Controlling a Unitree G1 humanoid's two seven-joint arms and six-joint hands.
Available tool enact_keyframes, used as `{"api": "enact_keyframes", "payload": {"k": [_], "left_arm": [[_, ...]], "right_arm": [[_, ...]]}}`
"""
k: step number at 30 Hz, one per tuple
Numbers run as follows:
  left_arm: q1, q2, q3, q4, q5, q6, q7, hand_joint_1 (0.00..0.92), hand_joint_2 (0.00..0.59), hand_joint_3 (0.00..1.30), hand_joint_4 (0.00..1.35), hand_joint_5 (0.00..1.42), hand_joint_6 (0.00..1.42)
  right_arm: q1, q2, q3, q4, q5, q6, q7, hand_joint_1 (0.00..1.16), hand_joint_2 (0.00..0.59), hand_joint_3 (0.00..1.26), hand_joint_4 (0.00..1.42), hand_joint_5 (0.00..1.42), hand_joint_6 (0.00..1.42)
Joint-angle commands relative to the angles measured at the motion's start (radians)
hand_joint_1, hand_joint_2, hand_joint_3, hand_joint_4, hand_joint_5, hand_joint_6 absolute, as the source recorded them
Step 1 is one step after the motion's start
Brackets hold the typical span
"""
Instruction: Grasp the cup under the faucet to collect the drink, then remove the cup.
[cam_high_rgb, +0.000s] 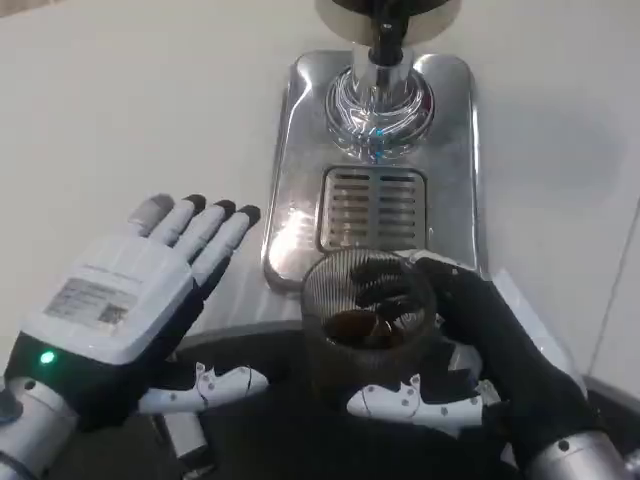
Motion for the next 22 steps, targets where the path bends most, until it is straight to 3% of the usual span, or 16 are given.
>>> {"api": "enact_keyframes", "payload": {"k": [1, 22], "left_arm": [[0.022, 0.003, -0.015, -0.019, 0.02, -0.012, -0.023, 0.0, 0.15, 0.0, 0.0, 0.0, 0.0], [0.031, -0.005, -0.031, 0.008, 0.031, -0.055, -0.02, 0.0, 0.146, 0.0, 0.0, 0.0, 0.0]], "right_arm": [[0.01, -0.006, -0.003, -0.051, 0.026, -0.026, 0.016, 1.16, 0.218, 0.74, 0.76, 0.87, 1.09], [0.058, 0.004, 0.024, -0.114, 0.027, 0.015, 0.027, 1.16, 0.218, 0.74, 0.76, 0.87, 1.09]]}}
